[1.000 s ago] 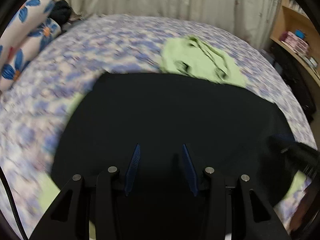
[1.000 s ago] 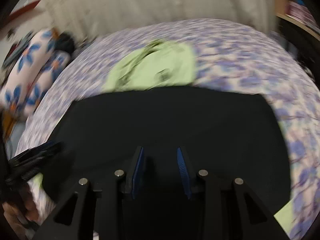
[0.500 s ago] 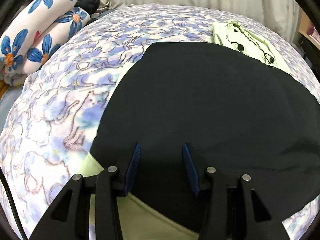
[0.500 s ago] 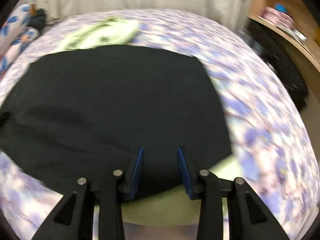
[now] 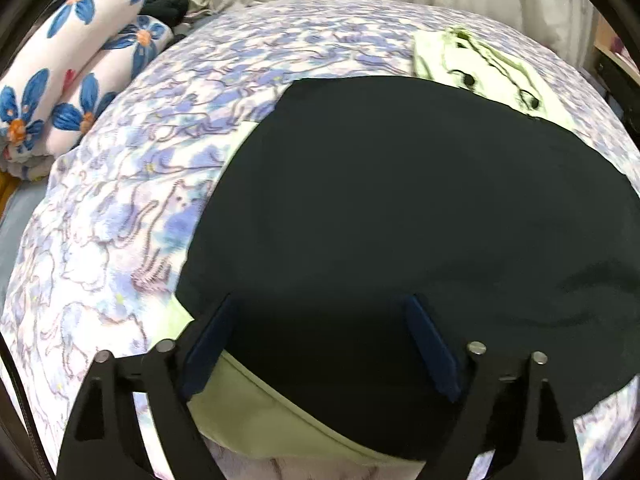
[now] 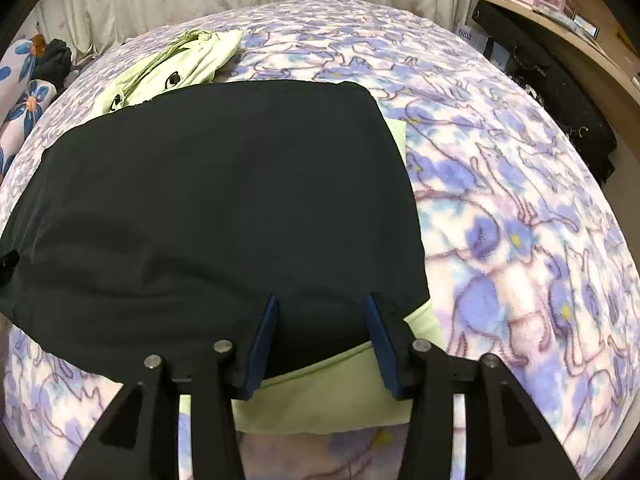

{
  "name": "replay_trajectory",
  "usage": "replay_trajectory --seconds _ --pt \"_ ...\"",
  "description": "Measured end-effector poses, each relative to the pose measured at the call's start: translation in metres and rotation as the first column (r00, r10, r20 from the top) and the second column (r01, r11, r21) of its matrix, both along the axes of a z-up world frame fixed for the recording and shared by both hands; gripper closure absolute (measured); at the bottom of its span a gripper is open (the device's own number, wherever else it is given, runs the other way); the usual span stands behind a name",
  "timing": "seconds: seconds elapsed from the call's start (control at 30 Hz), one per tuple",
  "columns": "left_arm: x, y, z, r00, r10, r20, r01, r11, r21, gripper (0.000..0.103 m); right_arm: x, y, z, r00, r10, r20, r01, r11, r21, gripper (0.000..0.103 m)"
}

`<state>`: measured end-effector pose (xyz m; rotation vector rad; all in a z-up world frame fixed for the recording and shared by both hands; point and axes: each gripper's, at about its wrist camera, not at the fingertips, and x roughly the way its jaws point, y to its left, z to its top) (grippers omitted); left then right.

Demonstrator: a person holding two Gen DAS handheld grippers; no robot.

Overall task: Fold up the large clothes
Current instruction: 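Lay the folded hem flat with both tools and release it, then reach both tools to the green hood and grasp it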

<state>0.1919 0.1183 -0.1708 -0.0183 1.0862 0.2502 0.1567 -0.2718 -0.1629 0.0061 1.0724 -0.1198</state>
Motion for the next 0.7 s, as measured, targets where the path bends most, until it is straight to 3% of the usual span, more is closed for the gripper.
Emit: replay_trajectory --seconds 0.07,0.3,0.7 --pt "0.0 -0.005 0.002 1.0 -0.014 -0.019 0.014 1.0 0.009 0.017 0.002 0.0 0.001 1.0 0.002 -0.013 -0.002 1.0 0.009 0.056" --pt "0.019 -0.016 0.025 0.996 -0.078 -0.05 0.075 0.995 -0.062 0.017 0.017 -0.002 0.012 0.996 0.033 -0.084 -0.027 0.997 0.071 0.056" --pt "0.065 -0.034 0.078 0.983 -0.181 0.002 0.181 0.982 0.048 0.017 0.05 0.009 0.046 0.987 0.09 -0.134 -0.063 0.978 0.198 0.056"
